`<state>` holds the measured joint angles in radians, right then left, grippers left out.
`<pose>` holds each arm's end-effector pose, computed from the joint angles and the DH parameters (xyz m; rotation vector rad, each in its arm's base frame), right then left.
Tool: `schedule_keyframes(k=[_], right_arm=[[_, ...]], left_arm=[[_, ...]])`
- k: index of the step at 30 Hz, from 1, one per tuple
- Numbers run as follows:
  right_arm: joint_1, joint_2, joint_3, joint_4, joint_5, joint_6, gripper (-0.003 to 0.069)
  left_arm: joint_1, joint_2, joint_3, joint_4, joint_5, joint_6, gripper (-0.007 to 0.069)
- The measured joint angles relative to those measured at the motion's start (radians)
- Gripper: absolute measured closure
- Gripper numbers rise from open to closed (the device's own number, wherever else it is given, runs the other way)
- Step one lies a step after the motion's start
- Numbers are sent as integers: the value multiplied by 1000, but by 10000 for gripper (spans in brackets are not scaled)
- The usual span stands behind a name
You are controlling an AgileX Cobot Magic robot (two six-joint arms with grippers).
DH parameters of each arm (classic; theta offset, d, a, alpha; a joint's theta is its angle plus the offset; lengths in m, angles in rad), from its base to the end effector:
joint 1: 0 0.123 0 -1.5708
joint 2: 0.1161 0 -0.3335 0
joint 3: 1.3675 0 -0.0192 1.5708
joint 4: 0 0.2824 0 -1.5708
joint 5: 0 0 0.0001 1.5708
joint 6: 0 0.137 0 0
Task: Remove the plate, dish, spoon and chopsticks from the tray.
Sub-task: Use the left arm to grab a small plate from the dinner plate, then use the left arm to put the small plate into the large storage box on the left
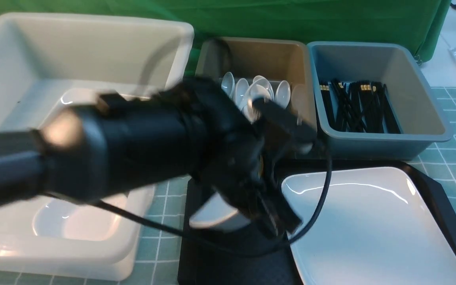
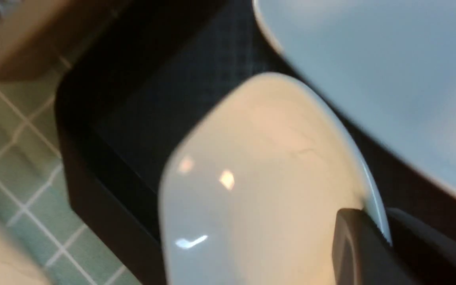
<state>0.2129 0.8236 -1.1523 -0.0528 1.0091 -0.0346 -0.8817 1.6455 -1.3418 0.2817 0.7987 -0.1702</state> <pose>0.1648 0.0294 0.4474 -0.2717 2.1458 0.0381 0.2857 -0.3039 0.2959 1.0476 2.3112 -0.0783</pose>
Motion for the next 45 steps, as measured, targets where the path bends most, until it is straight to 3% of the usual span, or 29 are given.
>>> schedule_keyframes(k=[5, 8, 11, 13, 16, 20, 27, 31, 38, 41, 45], right_arm=[[0, 0, 0, 0, 0, 0, 515], [0, 0, 0, 0, 0, 0, 515], [0, 0, 0, 0, 0, 0, 515], [0, 0, 0, 0, 0, 0, 515], [0, 0, 0, 0, -1, 0, 515], [0, 0, 0, 0, -22, 0, 515], [0, 0, 0, 0, -45, 0, 515], [0, 0, 0, 0, -45, 0, 515], [0, 0, 0, 0, -45, 0, 515], [0, 0, 0, 0, -45, 0, 515], [0, 0, 0, 0, -45, 0, 515]], left_arm=[[22, -103, -122, 15, 99, 6, 603], [91, -170, -170, 27, 134, 7, 603], [208, -231, -179, 39, 185, 7, 603], [342, -260, -163, 37, 267, 15, 603], [440, -273, -109, 20, 289, 41, 603], [569, -278, 102, -95, 185, 139, 603], [581, -276, 358, -119, -62, 190, 603], [582, -258, 421, -101, -109, 229, 596], [582, -250, 441, -97, -124, 241, 487], [582, -264, 441, -94, -130, 242, 352], [582, -302, 427, -98, -117, 242, 230]])
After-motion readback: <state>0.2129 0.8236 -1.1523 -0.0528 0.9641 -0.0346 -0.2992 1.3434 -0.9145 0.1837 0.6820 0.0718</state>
